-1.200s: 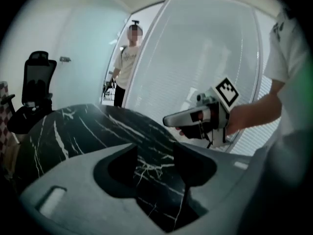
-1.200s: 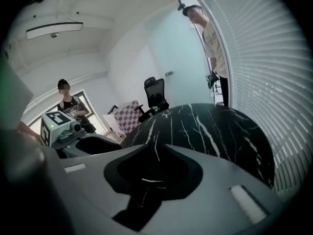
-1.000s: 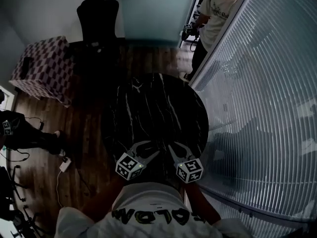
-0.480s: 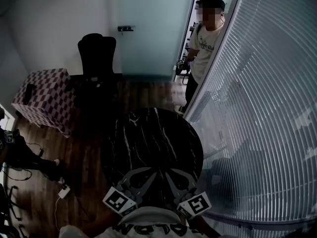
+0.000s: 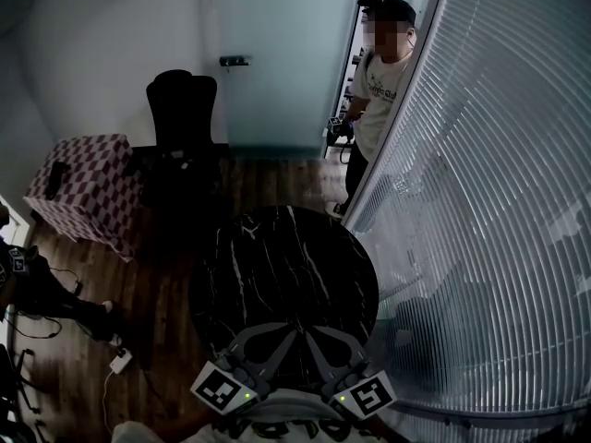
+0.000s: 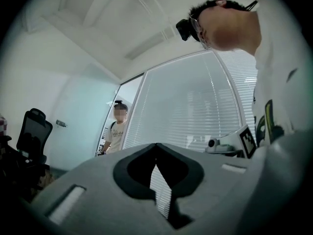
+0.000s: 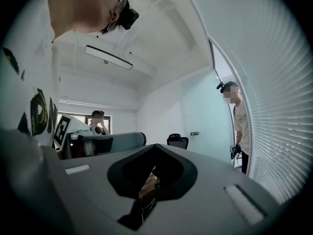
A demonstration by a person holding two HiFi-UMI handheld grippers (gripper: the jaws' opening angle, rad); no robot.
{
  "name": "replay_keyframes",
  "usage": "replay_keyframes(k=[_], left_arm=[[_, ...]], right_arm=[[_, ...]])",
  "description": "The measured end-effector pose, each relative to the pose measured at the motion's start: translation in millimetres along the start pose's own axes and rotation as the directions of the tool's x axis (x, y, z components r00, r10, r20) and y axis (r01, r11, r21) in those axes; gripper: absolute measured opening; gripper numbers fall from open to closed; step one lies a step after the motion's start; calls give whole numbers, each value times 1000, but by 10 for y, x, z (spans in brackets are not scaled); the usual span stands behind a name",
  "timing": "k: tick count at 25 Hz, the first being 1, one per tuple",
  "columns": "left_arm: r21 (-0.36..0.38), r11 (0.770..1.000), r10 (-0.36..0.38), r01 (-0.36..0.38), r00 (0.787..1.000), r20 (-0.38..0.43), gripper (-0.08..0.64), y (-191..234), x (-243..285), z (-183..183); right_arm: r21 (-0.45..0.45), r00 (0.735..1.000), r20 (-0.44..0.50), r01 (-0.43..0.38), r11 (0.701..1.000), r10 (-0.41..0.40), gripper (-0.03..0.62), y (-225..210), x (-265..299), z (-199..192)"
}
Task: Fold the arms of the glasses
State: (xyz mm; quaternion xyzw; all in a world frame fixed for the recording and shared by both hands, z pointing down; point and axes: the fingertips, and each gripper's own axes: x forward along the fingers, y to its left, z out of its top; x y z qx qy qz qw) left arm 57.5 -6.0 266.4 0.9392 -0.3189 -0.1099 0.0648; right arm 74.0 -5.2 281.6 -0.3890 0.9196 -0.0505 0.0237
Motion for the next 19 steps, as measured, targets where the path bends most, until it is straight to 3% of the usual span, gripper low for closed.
replay_keyframes(k=[12,19], left_arm=[[-11,1000,13,-13,1000,-5,0,-75,24,11],[-5,1000,5,-5,1000,-12,0,-169,95,-167]], right_arm=[[-15,1000,-14,16,1000,-16,2,-75,-115,48],[-17,1000,0,1,1000,-1,2,-160,-243,-64]])
